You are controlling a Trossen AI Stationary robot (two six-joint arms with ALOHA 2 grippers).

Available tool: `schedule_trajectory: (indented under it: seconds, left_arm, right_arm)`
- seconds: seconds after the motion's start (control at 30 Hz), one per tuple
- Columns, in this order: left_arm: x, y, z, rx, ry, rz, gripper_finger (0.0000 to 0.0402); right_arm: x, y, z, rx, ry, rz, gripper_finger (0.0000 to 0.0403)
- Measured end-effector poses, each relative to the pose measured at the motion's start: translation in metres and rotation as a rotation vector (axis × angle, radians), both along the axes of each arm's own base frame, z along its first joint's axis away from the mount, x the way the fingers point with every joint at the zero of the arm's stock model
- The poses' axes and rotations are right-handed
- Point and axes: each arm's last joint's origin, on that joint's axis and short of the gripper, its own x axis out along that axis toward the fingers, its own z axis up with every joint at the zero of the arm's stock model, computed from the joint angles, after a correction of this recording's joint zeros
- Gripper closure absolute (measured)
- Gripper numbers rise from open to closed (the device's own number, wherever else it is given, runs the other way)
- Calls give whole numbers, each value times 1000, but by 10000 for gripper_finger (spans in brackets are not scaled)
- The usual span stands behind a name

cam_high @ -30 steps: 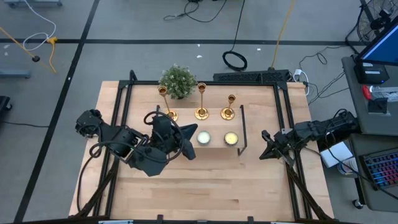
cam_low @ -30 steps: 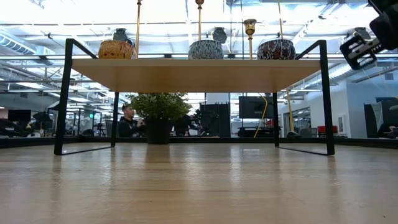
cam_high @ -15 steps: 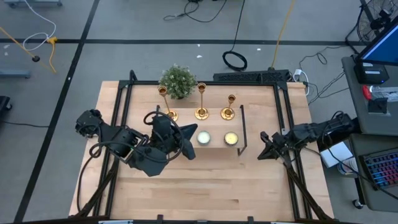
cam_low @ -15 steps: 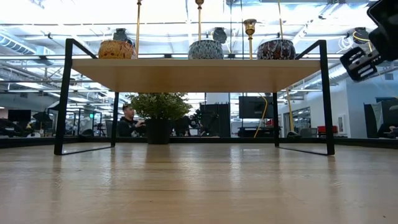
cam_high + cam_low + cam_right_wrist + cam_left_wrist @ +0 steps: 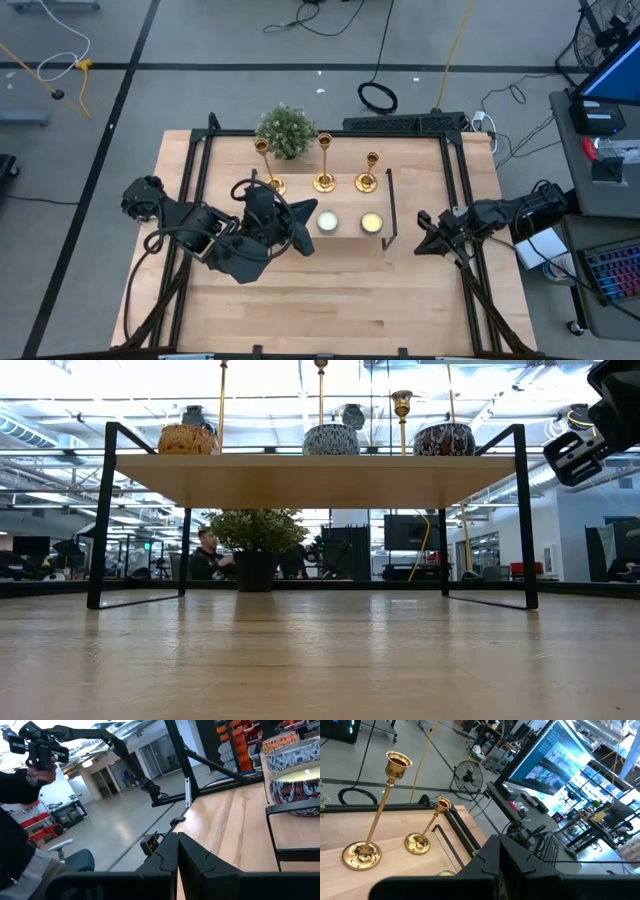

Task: Stock candles and holders on shelf
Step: Return to Home Position

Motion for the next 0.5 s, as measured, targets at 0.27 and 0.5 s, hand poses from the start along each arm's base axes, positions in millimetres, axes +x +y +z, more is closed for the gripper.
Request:
schedule_trajectory:
  seconds: [0.27,0.5]
  left_arm:
    - [0,0,0,-3,-1,-1,396]
    - [0,0,0,10,9,-4,396]
  right_arm:
    - [0,0,0,0,2,4,403]
    - [0,0,0,-1,3,4,403]
